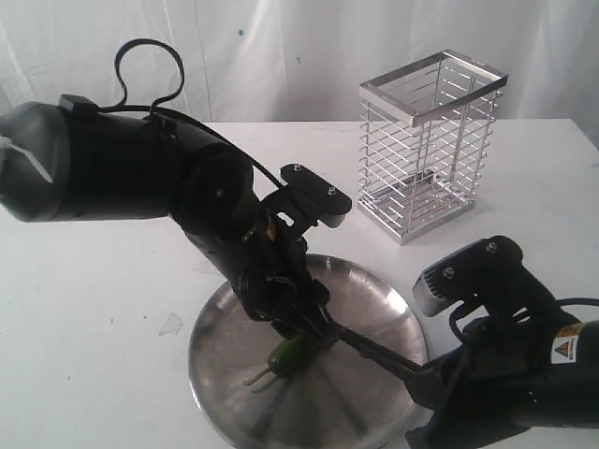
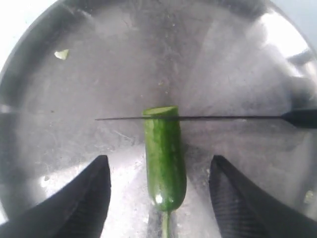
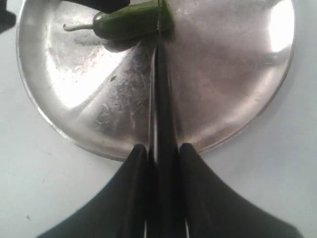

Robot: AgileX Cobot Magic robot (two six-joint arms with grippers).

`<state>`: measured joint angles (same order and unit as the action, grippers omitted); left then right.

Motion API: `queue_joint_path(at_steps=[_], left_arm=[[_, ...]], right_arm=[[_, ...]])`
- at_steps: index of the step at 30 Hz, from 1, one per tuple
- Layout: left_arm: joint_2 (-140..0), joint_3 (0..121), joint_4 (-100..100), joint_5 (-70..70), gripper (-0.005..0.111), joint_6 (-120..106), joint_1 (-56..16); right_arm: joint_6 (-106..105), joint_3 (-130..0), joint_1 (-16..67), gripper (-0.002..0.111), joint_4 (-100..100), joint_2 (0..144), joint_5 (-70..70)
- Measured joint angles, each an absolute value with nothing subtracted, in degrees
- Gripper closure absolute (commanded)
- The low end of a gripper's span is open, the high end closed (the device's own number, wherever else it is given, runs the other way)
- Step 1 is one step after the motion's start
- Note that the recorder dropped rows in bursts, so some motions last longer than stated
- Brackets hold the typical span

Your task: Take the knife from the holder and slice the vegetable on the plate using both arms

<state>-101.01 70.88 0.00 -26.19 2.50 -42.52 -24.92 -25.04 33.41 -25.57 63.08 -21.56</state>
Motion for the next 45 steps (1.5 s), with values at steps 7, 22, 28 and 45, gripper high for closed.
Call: queue_joint_path(at_steps=[7,22,28,45], left_arm=[[-100.35,70.88,0.83,-27.79,0.045,2.94,-41.31],[-100.35,70.88,0.83,-27.81,0.045,3.77,-41.32],[-100.35,70.88,0.83,-26.76,0.045,3.77,-41.32],[-100.35,70.88,0.83,-26.33,0.045,3.77,-41.32]], right_arm=[[-25.03,-25.04,34.02,0.108,-25.24,63.08,-20.22],[-25.03,-25.04,34.26,0.108,-25.13,67.77,-18.90],[-25.03,-25.04,34.26,0.108,-25.35,68.54,-18.90],[-25.03,-25.04,34.26,0.108,-25.49,64.83,-19.22]])
